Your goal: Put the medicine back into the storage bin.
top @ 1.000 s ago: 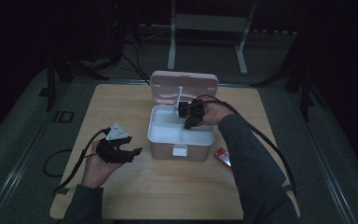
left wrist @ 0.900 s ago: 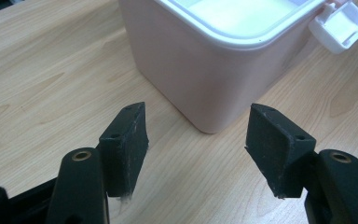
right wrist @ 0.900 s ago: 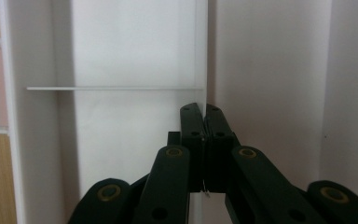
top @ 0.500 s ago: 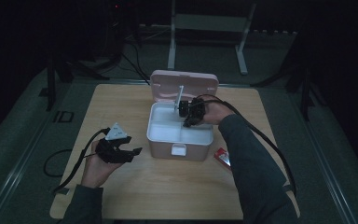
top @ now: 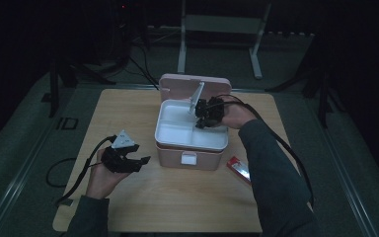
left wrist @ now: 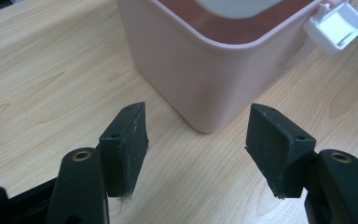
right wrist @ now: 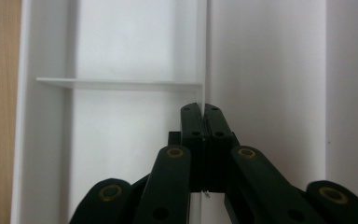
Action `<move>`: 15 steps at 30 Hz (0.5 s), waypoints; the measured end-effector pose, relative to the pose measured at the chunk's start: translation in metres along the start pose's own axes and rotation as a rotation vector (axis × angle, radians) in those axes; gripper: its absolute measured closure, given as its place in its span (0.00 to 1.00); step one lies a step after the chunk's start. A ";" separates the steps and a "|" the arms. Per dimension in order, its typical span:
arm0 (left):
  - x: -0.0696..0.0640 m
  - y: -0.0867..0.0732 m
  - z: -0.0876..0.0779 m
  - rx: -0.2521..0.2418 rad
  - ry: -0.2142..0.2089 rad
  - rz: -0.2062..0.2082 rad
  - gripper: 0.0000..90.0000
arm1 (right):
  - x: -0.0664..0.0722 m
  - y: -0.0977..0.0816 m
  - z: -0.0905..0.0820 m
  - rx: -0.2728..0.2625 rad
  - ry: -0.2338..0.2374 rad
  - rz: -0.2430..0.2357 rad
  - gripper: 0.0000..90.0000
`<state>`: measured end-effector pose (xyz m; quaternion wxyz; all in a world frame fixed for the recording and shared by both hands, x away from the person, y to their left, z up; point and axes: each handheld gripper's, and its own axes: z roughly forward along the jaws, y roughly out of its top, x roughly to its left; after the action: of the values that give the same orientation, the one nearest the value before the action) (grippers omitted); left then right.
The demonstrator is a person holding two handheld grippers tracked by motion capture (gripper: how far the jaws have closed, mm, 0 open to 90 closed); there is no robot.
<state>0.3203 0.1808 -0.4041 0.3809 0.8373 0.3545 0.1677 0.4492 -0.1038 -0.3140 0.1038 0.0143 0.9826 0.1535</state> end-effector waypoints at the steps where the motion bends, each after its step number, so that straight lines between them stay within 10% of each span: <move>1: 0.000 0.000 0.000 -0.002 0.001 -0.003 0.42 | 0.001 -0.001 -0.002 0.005 -0.007 0.000 1.00; 15: 0.000 0.000 0.001 -0.004 -0.002 -0.006 0.42 | 0.010 -0.051 -0.029 -0.030 -0.031 0.059 0.99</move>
<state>0.3205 0.1802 -0.4050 0.3834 0.8357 0.3564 0.1664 0.4334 -0.1602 -0.3045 0.1144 0.0439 0.9776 0.1709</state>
